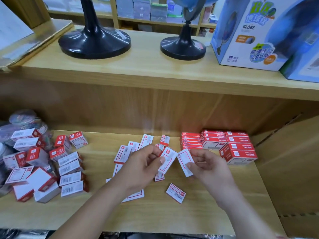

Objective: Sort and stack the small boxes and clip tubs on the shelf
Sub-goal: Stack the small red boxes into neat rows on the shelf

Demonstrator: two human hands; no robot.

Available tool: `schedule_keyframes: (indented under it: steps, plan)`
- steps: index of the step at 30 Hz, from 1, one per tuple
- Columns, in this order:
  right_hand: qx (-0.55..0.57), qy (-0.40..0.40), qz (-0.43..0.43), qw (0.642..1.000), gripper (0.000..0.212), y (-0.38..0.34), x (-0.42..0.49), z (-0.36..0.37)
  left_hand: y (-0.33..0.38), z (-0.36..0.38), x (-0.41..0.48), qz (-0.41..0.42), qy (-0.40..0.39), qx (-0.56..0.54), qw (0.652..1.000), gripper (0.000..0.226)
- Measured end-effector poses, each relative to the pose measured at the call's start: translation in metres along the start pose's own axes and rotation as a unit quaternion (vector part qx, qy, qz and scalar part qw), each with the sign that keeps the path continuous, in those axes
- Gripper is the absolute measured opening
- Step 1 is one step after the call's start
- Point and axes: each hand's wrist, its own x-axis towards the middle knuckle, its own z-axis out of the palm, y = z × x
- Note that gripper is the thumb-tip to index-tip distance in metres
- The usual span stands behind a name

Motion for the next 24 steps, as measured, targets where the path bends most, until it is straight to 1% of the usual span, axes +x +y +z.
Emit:
schedule_keyframes:
  steps: [3, 6, 9, 11, 14, 17, 19, 21, 24]
  plan:
    - [-0.011, -0.001, 0.010, 1.000, 0.022, 0.001, 0.003, -0.003, -0.005, -0.002, -0.005, 0.003, -0.030, 0.004, 1.000, 0.020]
    - [-0.029, 0.000, 0.001, 1.000, 0.019, 0.002, 0.004, -0.005, -0.008, -0.003, -0.008, 0.005, -0.058, 0.022, 0.998, 0.031]
    - [-0.038, -0.012, -0.014, 0.999, 0.017, 0.003, 0.001, -0.004, -0.009, 0.001, -0.008, 0.029, -0.067, 0.065, 0.995, 0.034]
    - [-0.041, -0.028, -0.018, 0.999, 0.017, 0.002, -0.001, -0.005, -0.007, 0.007, -0.009, 0.024, -0.054, 0.054, 0.997, 0.033]
    - [-0.025, -0.062, -0.001, 0.998, 0.020, 0.000, -0.005, -0.004, -0.005, 0.012, -0.007, 0.013, -0.020, 0.044, 0.999, 0.032]
    - [-0.010, -0.073, -0.006, 0.997, 0.025, 0.002, -0.007, -0.006, -0.003, 0.016, -0.004, 0.012, 0.018, 0.034, 0.999, 0.030]
    - [0.012, -0.079, -0.005, 0.997, 0.020, 0.003, -0.007, -0.007, 0.000, 0.019, -0.004, 0.019, 0.037, 0.033, 0.999, 0.028]
    - [0.013, -0.077, -0.017, 0.997, 0.012, 0.004, -0.006, -0.009, 0.005, 0.023, -0.001, 0.050, 0.046, 0.074, 0.995, 0.025]
    - [-0.019, -0.066, -0.035, 0.997, 0.028, 0.012, -0.003, -0.012, 0.011, 0.030, 0.005, 0.073, 0.049, 0.071, 0.994, 0.028]
